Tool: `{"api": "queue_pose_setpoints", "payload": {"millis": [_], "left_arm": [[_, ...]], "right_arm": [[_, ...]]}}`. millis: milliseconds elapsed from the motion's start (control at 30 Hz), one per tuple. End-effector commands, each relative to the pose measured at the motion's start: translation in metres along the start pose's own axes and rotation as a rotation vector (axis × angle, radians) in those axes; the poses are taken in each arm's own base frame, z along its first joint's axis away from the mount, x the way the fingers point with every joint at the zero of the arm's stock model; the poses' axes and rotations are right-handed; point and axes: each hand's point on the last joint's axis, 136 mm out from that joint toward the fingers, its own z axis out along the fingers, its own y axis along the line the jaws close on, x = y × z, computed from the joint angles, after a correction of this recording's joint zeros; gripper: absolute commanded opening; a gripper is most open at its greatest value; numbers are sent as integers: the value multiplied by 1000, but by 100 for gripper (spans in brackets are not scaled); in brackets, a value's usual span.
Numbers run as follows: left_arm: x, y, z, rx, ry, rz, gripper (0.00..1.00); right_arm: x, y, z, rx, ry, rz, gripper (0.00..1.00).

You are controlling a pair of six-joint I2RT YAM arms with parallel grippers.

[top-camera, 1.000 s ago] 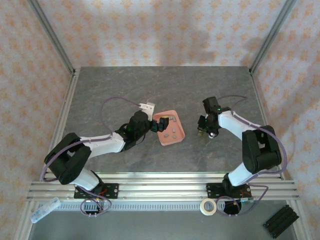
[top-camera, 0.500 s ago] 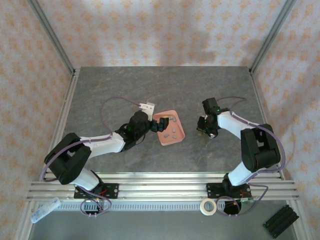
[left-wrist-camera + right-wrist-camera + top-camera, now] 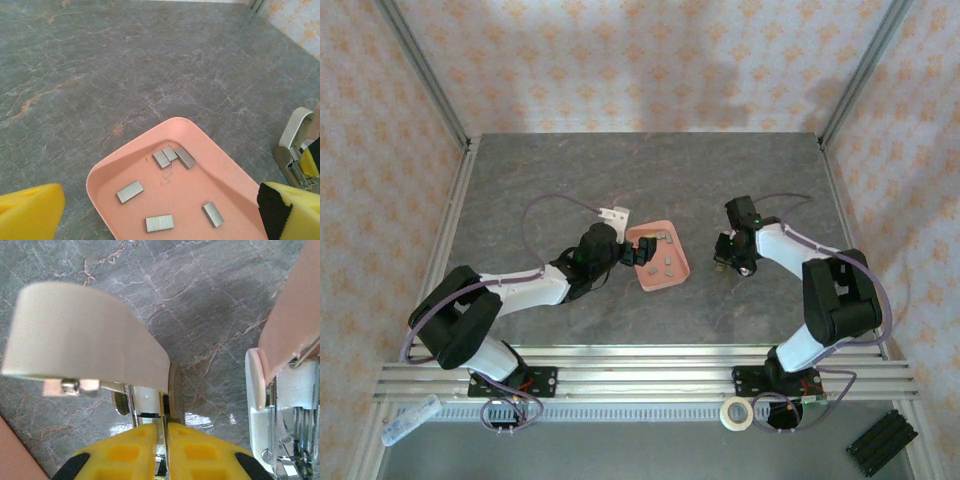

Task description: Load the staples into the stapler

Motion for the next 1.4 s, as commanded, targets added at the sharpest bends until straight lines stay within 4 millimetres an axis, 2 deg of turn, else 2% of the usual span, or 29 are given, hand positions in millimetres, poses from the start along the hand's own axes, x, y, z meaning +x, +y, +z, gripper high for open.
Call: {"api": "queue_pose_setpoints", "payload": {"millis": [0,267,600,700,967,1133,1367], "left_arm": [[-12,-4,-4,6,-10,-14,99],[-8,-4,-5,7,15,-25,99],[-4,-5,-5,12,29,-40,99],[-3,-6,-5,19,32,-40,98],[-6,-17,0,67,56,-11,98],[-18,-28,9,88,90,45,99],[-18,-55,39,187,142,42,98]], "right_arm": [[3,-6,-1,11,-8,10,14],[1,-4,-2,-4,-22,11,15],[6,-8,7,1,-9,14,15],[4,-4,4,-16,-22,19,15],[-11,9,-23,-79,-110,18,20],[-18,17,-39,-113,-135,23,27],[-22,2,-72,-90,-261,10,33]]}}
